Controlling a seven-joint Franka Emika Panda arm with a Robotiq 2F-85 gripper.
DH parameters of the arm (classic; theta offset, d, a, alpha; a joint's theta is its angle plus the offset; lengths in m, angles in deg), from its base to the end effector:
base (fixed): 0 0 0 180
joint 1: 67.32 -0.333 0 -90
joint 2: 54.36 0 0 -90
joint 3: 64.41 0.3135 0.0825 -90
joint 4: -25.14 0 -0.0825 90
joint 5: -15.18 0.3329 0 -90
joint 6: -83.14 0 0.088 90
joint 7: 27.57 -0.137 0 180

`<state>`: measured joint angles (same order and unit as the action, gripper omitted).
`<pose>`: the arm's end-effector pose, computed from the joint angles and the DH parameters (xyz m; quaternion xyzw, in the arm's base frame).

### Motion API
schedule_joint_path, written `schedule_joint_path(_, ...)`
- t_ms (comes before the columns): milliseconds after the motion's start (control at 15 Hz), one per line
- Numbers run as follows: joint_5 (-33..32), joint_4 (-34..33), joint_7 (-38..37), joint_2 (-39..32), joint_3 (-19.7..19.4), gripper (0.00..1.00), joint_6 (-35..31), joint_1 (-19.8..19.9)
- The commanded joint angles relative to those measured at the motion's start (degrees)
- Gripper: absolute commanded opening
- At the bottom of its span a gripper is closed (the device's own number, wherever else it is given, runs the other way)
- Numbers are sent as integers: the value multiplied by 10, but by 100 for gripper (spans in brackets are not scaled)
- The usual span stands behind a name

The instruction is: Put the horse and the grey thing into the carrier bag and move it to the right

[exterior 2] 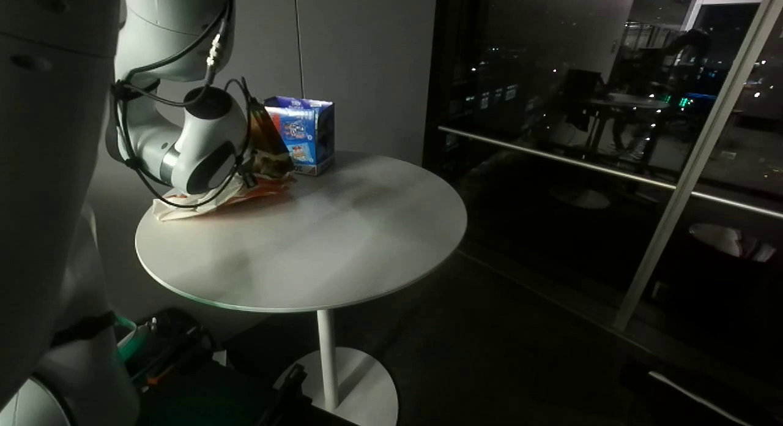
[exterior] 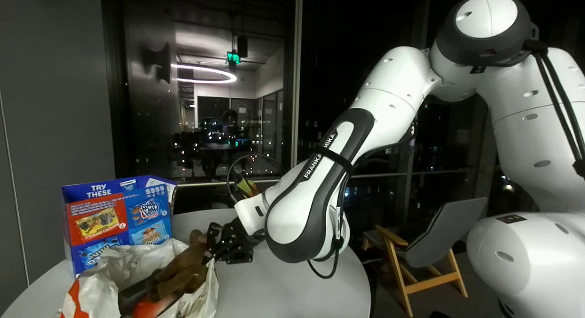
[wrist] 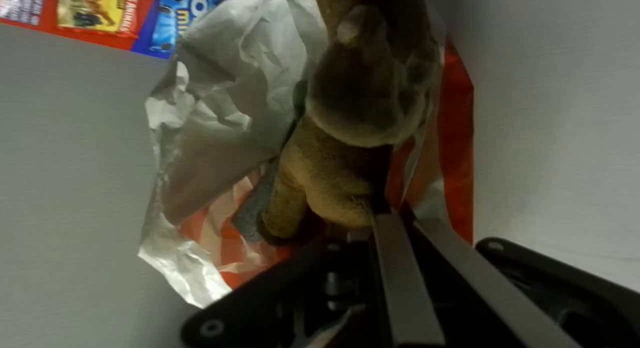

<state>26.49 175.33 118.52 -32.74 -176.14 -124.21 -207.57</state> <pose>0.4421 0.1990 0.3175 0.2216 0.8816 0.3281 0.2569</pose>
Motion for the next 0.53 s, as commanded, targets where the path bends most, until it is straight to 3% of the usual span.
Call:
schedule_joint_path(0, -28, 3, 18, -11, 13, 5, -87, 3)
schedule_joint_path(467, -82, 22, 43, -39, 13, 5, -230, 27)
